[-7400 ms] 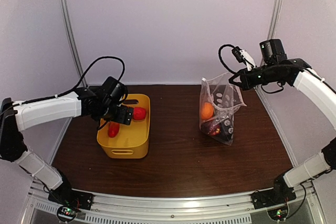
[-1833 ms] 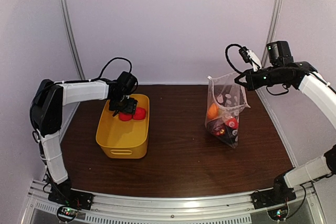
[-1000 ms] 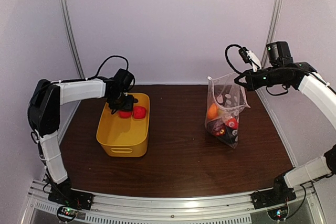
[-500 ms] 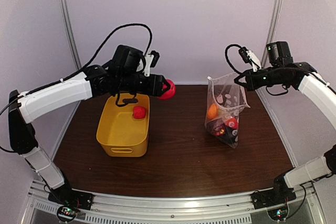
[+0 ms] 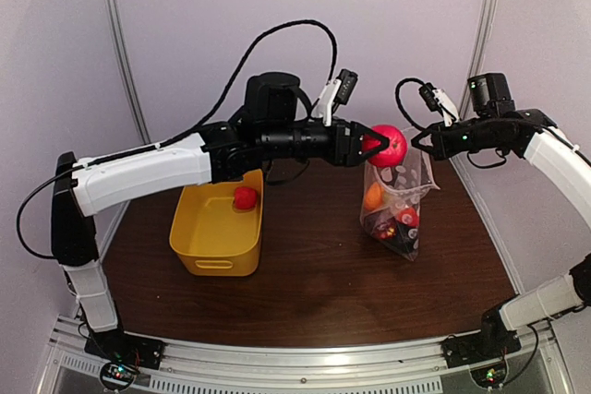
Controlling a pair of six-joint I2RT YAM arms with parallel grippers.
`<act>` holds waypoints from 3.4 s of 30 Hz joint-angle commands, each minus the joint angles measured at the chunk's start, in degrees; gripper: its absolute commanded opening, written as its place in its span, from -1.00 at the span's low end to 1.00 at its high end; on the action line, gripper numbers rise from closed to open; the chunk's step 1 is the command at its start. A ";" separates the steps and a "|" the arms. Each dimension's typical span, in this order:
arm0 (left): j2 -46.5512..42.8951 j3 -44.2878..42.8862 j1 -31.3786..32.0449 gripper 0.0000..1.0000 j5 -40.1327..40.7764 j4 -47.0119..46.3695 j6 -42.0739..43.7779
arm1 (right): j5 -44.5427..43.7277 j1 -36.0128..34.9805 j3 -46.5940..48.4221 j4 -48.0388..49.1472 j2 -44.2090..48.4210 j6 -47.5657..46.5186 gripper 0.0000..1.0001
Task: Place the food in the zip-top bag and seal the zipper
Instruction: Place the fake fruit in the zipper food storage bag, then pick up the fake fruit from the bin.
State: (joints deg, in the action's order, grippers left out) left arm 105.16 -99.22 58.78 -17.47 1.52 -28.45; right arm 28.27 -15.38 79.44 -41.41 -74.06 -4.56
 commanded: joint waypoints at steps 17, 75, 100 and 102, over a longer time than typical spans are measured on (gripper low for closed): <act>18.60 -20.08 1.07 0.12 11.06 5.81 -1.18 | 1.61 0.47 4.53 -1.67 0.61 1.74 -1.00; -2.04 22.51 -24.19 0.63 25.74 21.08 -3.11 | 1.11 2.46 -1.56 1.24 4.63 0.69 -1.00; 14.58 14.05 -26.79 0.54 31.08 15.71 -0.99 | 1.05 2.63 -0.38 0.59 3.74 0.51 -1.00; 15.68 13.42 -26.79 0.49 31.32 15.75 -1.02 | 1.12 2.63 -0.02 0.45 3.51 0.64 -1.00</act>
State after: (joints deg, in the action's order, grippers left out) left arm 118.26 -83.29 32.56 12.47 19.64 -30.04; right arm 29.32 -13.10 78.11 -42.57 -71.11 -3.66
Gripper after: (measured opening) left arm 0.769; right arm 0.004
